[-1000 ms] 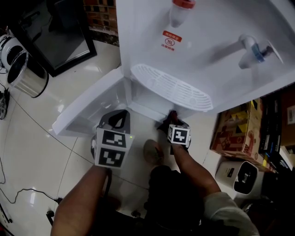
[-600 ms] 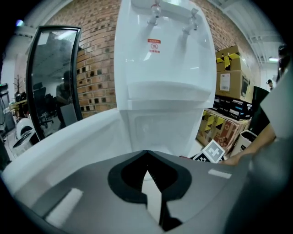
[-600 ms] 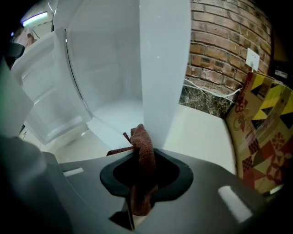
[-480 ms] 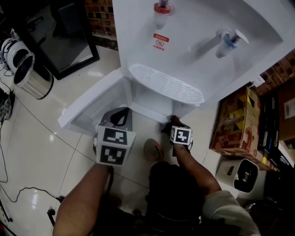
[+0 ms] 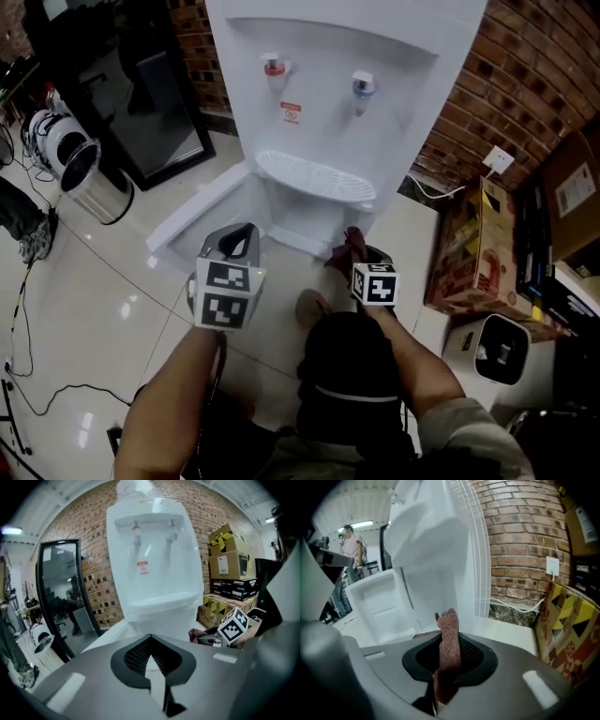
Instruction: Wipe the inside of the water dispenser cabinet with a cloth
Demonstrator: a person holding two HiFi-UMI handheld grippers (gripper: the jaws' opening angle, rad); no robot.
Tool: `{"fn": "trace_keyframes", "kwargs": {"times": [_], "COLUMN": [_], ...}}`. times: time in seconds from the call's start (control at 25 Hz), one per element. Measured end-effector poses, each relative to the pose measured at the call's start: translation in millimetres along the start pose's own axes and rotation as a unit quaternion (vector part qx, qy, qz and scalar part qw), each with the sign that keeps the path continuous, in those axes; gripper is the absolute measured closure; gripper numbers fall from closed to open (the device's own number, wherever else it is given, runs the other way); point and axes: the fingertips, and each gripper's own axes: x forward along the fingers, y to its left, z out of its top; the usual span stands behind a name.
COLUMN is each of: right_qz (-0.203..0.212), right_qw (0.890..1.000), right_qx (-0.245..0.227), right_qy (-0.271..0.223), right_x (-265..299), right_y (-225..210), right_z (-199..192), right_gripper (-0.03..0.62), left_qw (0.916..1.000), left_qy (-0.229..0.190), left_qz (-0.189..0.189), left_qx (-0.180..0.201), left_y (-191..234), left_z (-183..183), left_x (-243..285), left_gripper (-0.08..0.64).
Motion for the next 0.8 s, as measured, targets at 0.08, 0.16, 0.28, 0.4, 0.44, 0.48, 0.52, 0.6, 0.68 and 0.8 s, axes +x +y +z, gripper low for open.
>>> {"fn": "trace_keyframes", "kwargs": {"times": [0.08, 0.16, 0.28, 0.4, 0.44, 0.48, 0.52, 0.6, 0.68, 0.8], "right_qz": [0.026, 0.045, 0.080, 0.125, 0.135, 0.143, 0.150, 0.166, 0.183, 0.212], "right_qw": [0.999, 0.997, 0.992, 0.981, 0.976, 0.972, 0.969, 0.960, 0.949, 0.933], "right_qx": [-0.027, -0.058, -0.086, -0.137, -0.158, -0.175, -0.188, -0.213, -0.246, -0.281], "right_qy": [-0.022, -0.040, -0.055, -0.057, -0.059, -0.062, -0.064, -0.069, -0.071, -0.081], "right_x": [-23, -45, -74, -106, -117, -128, -139, -159, -174, -185], "right_y": [8, 15, 35, 64, 74, 83, 94, 118, 146, 180], "right_z": [23, 46, 76, 110, 124, 137, 149, 170, 189, 205], "right_gripper": [0.511, 0.511, 0.511, 0.509, 0.509, 0.509, 0.509, 0.509, 0.509, 0.509], "left_qw": [0.9997, 0.9997, 0.9993, 0.9974, 0.9972, 0.9976, 0.9982, 0.9989, 0.9982, 0.9965], "left_qy": [-0.023, -0.021, -0.020, -0.059, -0.062, -0.058, -0.048, -0.025, -0.015, -0.020], "left_qz": [0.004, 0.011, 0.022, 0.031, 0.034, 0.036, 0.035, 0.038, 0.052, 0.058], "left_qx": [0.004, -0.006, -0.022, -0.027, -0.023, -0.016, -0.010, -0.009, -0.025, -0.056], "left_y": [-2, 4, 29, 61, 72, 83, 93, 115, 139, 161], "left_z": [7, -4, -7, 7, 7, 3, -4, -21, -32, -38], "left_x": [-15, -26, -40, -62, -67, -70, -73, -78, -84, -88], "left_gripper": [0.560, 0.560, 0.560, 0.560, 0.558, 0.518, 0.491, 0.451, 0.419, 0.368]}}
